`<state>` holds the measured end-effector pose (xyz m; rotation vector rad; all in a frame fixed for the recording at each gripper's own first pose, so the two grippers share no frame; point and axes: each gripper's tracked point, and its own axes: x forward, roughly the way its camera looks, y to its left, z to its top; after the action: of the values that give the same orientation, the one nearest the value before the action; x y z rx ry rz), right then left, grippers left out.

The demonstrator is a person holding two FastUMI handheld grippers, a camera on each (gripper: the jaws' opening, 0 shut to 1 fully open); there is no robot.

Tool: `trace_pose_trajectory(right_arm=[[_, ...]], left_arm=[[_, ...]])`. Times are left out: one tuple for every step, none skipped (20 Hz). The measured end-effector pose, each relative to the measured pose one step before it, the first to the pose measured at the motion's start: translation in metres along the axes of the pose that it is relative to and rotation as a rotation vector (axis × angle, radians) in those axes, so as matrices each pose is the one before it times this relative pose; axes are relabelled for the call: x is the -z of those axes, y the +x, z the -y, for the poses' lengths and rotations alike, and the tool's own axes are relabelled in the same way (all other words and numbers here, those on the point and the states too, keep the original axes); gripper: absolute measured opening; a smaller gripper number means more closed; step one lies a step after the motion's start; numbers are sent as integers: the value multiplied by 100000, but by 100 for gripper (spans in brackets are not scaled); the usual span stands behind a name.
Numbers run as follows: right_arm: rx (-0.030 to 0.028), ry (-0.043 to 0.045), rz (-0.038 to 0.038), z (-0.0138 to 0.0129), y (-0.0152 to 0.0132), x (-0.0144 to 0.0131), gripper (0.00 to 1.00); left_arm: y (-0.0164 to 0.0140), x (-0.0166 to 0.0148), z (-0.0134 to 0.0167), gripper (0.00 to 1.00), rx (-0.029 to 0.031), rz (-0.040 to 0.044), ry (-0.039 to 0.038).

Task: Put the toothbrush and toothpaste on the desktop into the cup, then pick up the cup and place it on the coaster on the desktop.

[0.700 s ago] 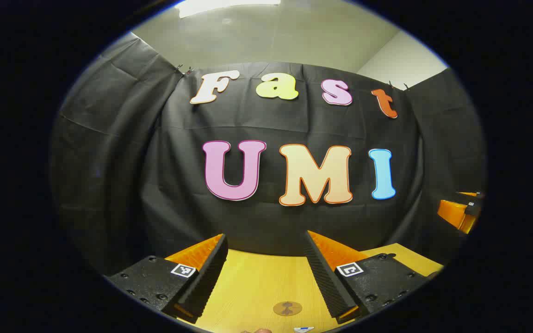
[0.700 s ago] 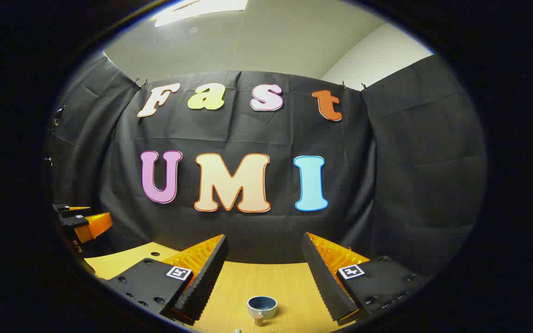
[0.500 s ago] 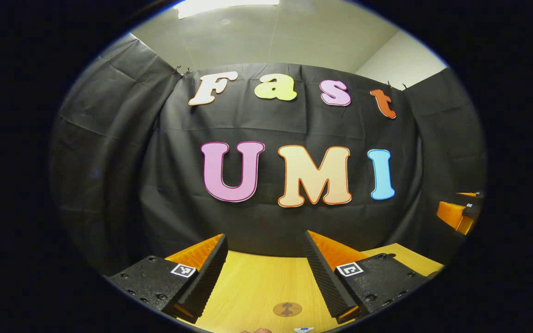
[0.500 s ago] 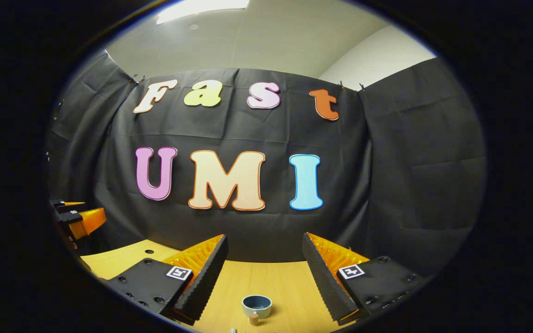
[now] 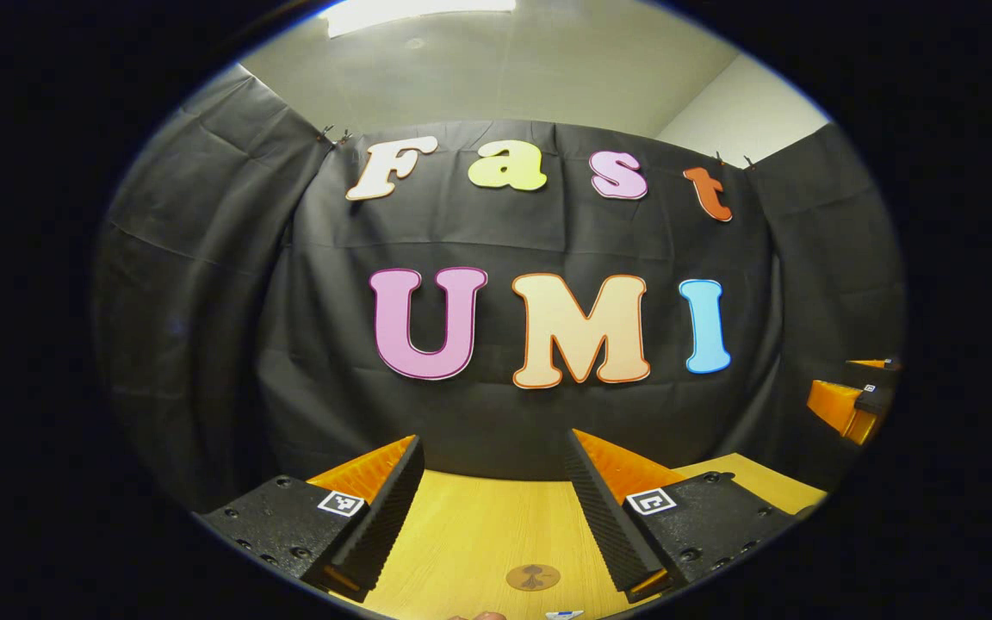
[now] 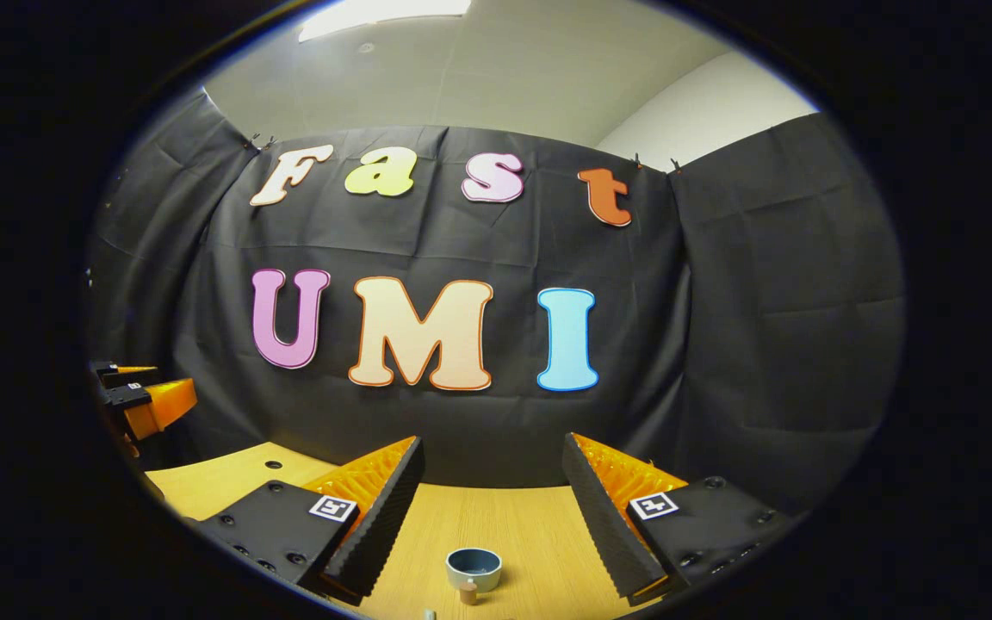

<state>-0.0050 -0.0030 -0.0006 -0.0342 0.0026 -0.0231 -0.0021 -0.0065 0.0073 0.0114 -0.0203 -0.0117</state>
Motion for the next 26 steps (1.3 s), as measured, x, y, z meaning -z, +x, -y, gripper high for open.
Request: trace_pose_trajectory(right_arm=[[-295, 50, -95, -89, -74, 4, 99], [-724, 377, -71, -273, -60, 112, 100], [-1150, 656, 259, -423, -162, -49, 100], [-1432, 743, 356, -322, -188, 21, 99], [-1314, 474, 303, -402, -236, -80, 99], [-865, 69, 65, -114, -108, 150, 99], [-706, -251, -233, -166, -37, 169, 99], [-897, -19, -319, -192, -47, 198, 99], [-726, 182, -480, -212, 103, 200, 99], [-606, 238, -640, -81, 55, 308, 99], [-576, 99, -1205, -96, 98, 345, 99], [-489, 100, -1346, -18, 247, 442, 99], [-421, 82, -1393, -109, 167, 344, 99], [-307, 38, -1512, 27, 140, 441, 100], [-423, -47, -1876, -79, 116, 527, 100], [-656, -174, -2133, -98, 300, 779, 100], [-802, -435, -2732, -207, 290, 773, 99], [-1069, -515, -2988, -301, 119, 951, 100], [-1427, -594, -3416, -333, 256, 982, 100], [-766, -672, -3724, -194, 33, 1172, 99], [-901, -693, -4128, -168, 286, 1276, 99], [-668, -514, -3808, -229, 163, 1253, 99], [-1006, -365, -3831, -247, 276, 1247, 99], [-1312, -559, -4461, -364, 197, 1426, 99], [-796, -974, -4314, -320, 434, 1409, 99], [-128, -1471, -4892, -80, 358, 1392, 99]], left_arm=[[-60, 34, 57, 94, 167, 36, 38], [-17, -37, 104, 94, 183, -27, 165], [-117, 121, 161, 94, 173, 93, 373], [-26, 29, 83, 94, 280, 60, 369], [-23, 77, 193, 94, 346, 88, 466], [-7, 49, 206, 94, 358, -166, 410], [-105, 220, 139, 94, 256, -283, 179], [44, 115, 165, 94, 367, -330, -83], [-11, 177, 122, 94, 301, -353, -173], [39, 77, 84, 94, 39, -64, -41], [80, -104, 3, 94, -114, 157, 109], [53, -24, 4, 94, -131, 344, 116], [62, -91, -35, 94, -136, 418, 256], [58, 16, -82, 94, -174, 267, 269], [8, -79, -67, 94, -43, 413, 39], [63, -69, -130, 94, -248, 207, 58], [55, -43, -163, 94, -295, 125, 52], [-26, 98, -200, 94, -297, 71, 77], [78, 28, -218, 94, -399, -66, 219], [-35, 94, -238, 94, -368, -96, 134], [-56, 17, -154, 94, -371, -57, 48], [33, 152, -241, 94, -364, -117, -16], [-20, 15, -234, 94, -387, -126, 1], [-31, 164, -284, 94, -384, -192, 48], [-11, -37, -242, 94, -215, -49, 115], [-39, 85, -203, 94, -408, 25, 282]])
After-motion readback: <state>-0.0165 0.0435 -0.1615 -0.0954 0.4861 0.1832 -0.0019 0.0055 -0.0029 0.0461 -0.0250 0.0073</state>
